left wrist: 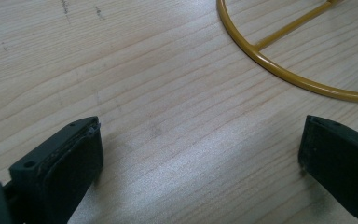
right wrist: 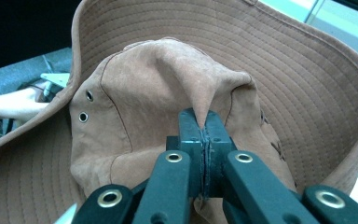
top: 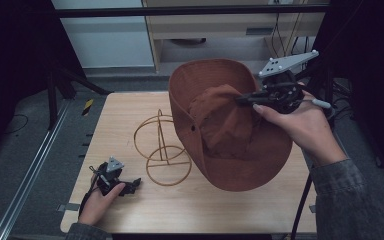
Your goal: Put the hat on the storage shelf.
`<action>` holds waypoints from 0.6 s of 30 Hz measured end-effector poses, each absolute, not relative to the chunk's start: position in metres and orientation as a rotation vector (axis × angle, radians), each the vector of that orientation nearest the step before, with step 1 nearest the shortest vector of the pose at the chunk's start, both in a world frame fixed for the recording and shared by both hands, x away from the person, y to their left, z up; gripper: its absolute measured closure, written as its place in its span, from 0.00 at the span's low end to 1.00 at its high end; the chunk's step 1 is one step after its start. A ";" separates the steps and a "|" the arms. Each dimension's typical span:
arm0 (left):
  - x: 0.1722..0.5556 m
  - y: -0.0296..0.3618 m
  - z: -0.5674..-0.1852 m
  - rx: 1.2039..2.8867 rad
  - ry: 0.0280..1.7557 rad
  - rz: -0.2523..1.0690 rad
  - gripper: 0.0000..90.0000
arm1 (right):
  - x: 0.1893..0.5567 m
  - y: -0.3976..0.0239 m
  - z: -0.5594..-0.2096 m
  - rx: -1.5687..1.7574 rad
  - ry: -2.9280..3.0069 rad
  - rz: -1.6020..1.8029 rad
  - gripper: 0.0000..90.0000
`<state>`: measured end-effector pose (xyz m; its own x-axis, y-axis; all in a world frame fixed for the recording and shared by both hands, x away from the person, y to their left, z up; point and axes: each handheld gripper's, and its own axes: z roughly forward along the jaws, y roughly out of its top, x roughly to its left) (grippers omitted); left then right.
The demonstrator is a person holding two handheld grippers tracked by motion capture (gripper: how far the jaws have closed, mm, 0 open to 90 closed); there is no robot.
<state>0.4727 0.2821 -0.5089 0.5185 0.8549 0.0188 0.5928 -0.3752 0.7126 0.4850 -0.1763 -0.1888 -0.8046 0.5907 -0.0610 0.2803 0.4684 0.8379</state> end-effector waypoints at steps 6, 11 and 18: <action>0.473 0.282 -0.509 2.102 1.175 0.518 0.00 | 0.486 -0.162 -0.185 0.718 2.373 1.280 0.99; 0.473 0.282 -0.509 2.105 1.174 0.515 0.00 | 0.489 -0.151 -0.181 0.707 2.358 1.310 0.99; 0.473 0.282 -0.509 2.105 1.175 0.516 0.00 | 0.495 -0.135 -0.179 0.698 2.351 1.344 0.99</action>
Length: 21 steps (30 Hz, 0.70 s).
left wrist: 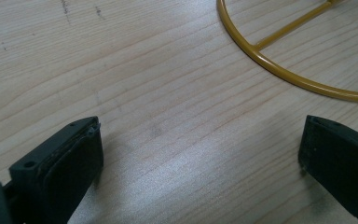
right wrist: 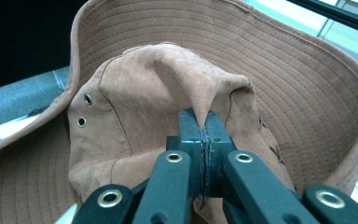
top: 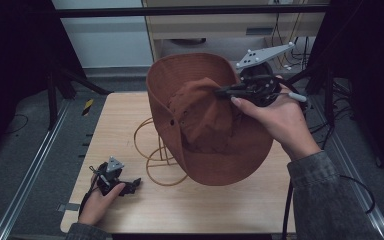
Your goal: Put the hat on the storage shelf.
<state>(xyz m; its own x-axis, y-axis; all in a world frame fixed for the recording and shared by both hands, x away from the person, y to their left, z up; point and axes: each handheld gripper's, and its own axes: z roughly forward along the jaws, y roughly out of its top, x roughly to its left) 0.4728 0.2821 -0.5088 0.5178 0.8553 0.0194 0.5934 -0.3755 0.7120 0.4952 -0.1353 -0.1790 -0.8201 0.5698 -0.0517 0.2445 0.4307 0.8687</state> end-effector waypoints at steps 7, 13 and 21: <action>0.473 0.282 -0.509 2.105 1.174 0.514 0.00 | 0.500 -0.121 -0.178 0.687 2.349 1.365 0.99; 0.473 0.282 -0.509 2.106 1.174 0.514 0.00 | 0.501 -0.113 -0.173 0.676 2.350 1.369 0.99; 0.473 0.282 -0.509 2.109 1.173 0.514 0.00 | 0.504 -0.104 -0.167 0.669 2.350 1.376 0.99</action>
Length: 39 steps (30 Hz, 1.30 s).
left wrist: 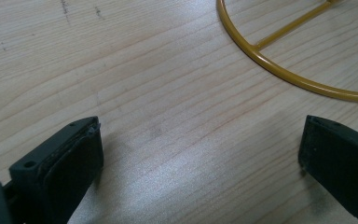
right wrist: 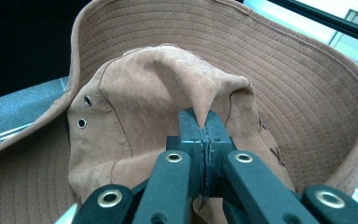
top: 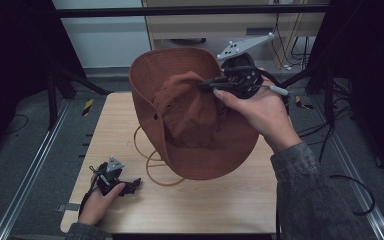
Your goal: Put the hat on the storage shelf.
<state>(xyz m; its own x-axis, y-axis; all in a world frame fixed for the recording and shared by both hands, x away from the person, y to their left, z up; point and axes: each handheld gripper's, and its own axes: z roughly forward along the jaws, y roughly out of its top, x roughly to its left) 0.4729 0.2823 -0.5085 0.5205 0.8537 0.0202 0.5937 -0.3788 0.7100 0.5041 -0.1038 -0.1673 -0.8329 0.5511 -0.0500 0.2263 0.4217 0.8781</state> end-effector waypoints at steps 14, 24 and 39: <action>0.473 0.282 -0.508 2.113 1.171 0.509 0.00 | 0.510 -0.081 -0.158 0.642 2.360 1.394 0.99; 0.473 0.282 -0.508 2.113 1.171 0.509 0.00 | 0.514 -0.063 -0.154 0.618 2.373 1.400 0.99; 0.473 0.282 -0.508 2.112 1.171 0.508 0.00 | 0.527 -0.037 -0.169 0.616 2.421 1.391 0.99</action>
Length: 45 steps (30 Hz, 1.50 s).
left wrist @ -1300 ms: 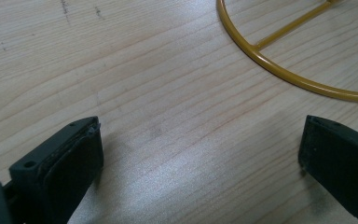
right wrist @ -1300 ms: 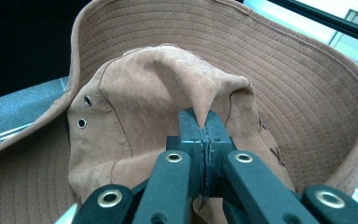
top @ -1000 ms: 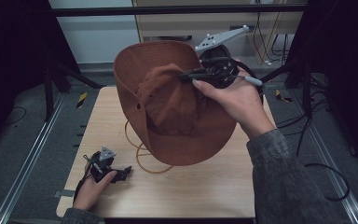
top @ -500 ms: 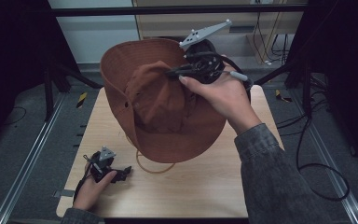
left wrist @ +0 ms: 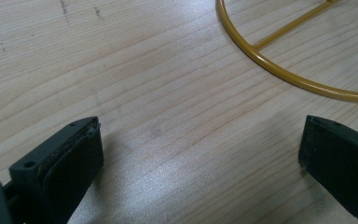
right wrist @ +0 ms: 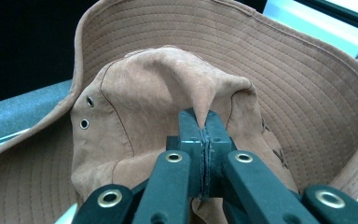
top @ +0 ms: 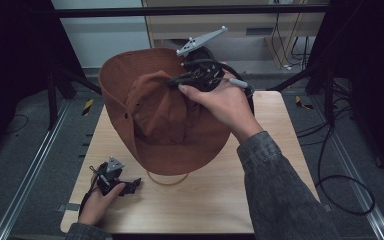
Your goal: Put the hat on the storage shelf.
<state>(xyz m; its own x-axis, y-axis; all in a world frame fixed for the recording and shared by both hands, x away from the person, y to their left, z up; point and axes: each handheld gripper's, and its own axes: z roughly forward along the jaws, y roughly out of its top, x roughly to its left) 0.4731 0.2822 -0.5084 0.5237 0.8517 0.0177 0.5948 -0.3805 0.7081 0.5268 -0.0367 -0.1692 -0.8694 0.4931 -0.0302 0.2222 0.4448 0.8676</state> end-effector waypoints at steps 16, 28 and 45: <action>0.473 0.282 -0.508 2.114 1.171 0.507 0.00 | 0.532 -0.021 -0.187 0.605 2.474 1.370 0.99; 0.473 0.282 -0.508 2.114 1.171 0.507 0.00 | 0.535 -0.018 -0.201 0.620 2.506 1.354 0.99; 0.473 0.282 -0.508 2.115 1.171 0.507 0.00 | 0.538 -0.016 -0.209 0.633 2.520 1.354 0.99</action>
